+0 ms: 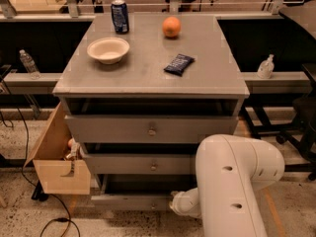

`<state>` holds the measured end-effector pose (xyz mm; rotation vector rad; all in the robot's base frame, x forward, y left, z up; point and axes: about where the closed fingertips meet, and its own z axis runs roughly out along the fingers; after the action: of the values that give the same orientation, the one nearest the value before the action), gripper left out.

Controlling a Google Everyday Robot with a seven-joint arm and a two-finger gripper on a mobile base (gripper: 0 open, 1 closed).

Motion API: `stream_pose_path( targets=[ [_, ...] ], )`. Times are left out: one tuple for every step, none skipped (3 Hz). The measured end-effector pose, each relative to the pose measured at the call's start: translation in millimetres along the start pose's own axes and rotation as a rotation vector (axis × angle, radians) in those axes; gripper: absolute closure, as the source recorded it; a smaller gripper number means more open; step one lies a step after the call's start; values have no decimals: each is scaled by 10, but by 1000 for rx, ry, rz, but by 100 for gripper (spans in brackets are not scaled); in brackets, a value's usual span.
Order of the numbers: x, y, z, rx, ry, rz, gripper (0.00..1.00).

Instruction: Open bottom drawer

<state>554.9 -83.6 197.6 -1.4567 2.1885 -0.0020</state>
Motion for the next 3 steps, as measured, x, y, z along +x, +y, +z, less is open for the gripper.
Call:
stream_pose_path(
  targets=[
    [0, 0, 0, 0, 0, 0, 85],
    [0, 1, 0, 0, 0, 0, 62],
    [0, 1, 1, 0, 0, 0, 39]
  ],
)
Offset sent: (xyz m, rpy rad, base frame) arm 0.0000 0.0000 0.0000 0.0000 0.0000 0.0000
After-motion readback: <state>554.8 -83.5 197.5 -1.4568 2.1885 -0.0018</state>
